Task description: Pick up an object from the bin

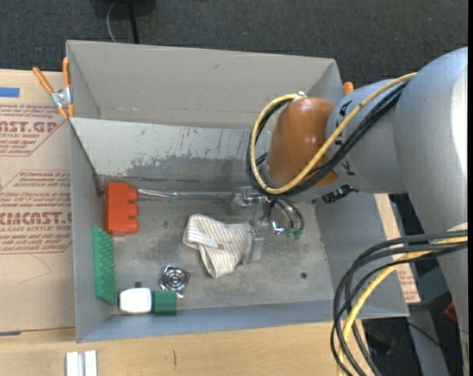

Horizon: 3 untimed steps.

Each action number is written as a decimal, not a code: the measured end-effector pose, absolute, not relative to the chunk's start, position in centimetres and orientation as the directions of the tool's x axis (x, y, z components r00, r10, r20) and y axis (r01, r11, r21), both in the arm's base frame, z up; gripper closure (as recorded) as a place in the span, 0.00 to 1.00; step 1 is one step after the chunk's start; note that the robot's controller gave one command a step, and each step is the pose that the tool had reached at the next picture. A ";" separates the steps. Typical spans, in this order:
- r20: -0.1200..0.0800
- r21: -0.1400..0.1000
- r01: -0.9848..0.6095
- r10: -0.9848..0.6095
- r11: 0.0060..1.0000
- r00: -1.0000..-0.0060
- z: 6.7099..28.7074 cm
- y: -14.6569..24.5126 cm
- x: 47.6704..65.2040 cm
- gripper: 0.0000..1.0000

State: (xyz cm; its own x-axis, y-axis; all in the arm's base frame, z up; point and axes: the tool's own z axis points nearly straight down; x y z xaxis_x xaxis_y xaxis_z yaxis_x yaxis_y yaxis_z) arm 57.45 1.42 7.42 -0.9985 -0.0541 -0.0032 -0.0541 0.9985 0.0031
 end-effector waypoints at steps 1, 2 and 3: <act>-0.003 0.000 -0.102 -0.102 0.995 -0.995 8.2 4.2 57.5 0.00; -0.010 0.002 -0.137 -0.137 0.991 -0.991 7.7 6.1 56.8 0.00; -0.005 0.001 -0.143 -0.143 0.990 -0.990 7.2 11.4 53.4 1.00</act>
Offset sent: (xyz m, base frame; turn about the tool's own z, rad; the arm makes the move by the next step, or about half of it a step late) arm -0.0120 0.0518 -0.0042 -0.0923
